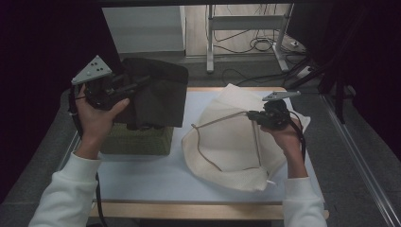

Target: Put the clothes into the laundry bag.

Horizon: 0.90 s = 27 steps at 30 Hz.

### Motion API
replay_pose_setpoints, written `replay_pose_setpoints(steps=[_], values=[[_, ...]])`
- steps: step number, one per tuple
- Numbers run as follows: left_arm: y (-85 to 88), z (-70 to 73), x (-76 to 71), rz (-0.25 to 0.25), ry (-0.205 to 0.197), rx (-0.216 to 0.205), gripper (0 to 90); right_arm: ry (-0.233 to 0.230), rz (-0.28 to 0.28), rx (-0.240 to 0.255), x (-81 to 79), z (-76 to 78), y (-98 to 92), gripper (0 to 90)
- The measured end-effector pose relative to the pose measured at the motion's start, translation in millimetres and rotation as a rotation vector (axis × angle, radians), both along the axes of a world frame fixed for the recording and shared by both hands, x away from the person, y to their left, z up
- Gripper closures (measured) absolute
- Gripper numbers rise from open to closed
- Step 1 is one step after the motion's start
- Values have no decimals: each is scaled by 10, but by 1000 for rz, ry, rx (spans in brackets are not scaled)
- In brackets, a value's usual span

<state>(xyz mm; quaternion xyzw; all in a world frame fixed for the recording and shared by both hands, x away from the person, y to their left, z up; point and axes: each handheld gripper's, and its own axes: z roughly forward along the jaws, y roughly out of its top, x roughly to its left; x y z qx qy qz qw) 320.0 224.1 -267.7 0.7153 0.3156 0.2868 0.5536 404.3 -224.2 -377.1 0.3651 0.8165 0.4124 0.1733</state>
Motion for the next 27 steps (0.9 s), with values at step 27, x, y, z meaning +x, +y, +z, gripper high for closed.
replay_pose_setpoints(steps=[27], values=[[-204,-62,-131,-93,-9,-10,669,0,2,-4,14,-21,12,863]])
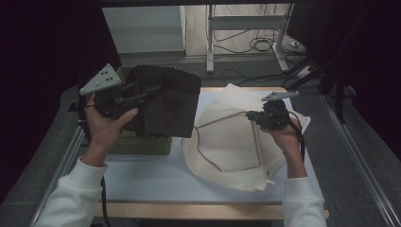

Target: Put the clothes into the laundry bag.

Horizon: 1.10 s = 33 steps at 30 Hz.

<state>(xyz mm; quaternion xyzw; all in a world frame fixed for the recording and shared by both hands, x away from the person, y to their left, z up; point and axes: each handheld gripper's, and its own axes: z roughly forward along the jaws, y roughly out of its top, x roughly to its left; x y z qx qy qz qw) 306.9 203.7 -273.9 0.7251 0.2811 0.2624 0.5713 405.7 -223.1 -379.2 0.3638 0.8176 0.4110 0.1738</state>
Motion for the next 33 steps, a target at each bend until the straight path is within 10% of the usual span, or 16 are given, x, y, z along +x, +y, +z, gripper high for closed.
replay_pose_setpoints(steps=[33], values=[[-251,-18,-222,-120,-21,-13,669,7,-21,0,56,-80,2,864]])
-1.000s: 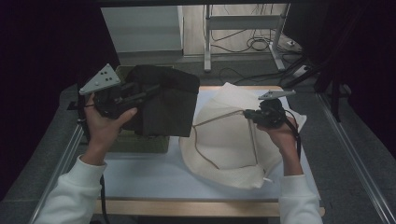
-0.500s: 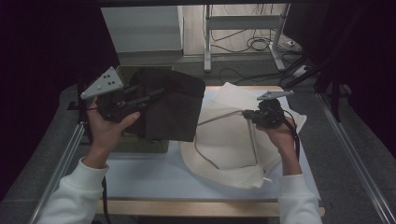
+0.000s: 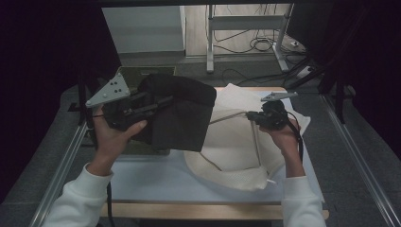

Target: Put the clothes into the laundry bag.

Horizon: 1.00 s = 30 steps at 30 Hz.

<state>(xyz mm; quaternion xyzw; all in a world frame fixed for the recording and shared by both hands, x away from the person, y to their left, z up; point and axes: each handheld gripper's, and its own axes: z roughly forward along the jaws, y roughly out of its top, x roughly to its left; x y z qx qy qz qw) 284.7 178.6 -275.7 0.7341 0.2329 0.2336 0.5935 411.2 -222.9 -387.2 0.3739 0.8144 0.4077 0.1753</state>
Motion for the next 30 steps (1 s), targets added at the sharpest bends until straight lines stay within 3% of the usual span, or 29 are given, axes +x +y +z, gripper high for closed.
replay_pose_setpoints(steps=[2,9,30], values=[[-41,-13,-32,-15,-4,14,670,-1,-1,2,3,-1,-7,864],[-105,-35,-83,-48,1,-3,669,-6,-3,2,4,2,-17,865],[-258,-150,-236,-123,8,7,669,-5,-8,3,2,-1,-13,865]])
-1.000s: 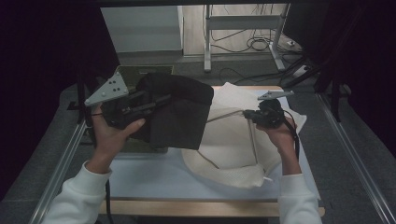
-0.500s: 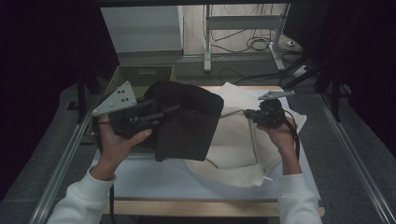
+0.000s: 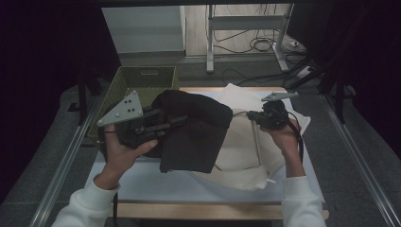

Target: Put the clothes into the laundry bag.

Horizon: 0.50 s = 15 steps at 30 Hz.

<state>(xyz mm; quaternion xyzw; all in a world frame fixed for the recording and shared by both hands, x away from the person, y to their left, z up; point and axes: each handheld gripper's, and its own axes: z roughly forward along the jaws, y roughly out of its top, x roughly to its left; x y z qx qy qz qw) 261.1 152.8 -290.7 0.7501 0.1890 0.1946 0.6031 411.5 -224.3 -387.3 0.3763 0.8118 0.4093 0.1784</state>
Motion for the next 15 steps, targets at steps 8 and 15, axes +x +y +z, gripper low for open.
replay_pose_setpoints(steps=[8,15], values=[[-52,-43,-43,-26,7,2,669,1,-1,0,2,0,-5,865],[-104,-131,-40,-40,26,7,669,-2,0,-1,-2,4,-5,866]])
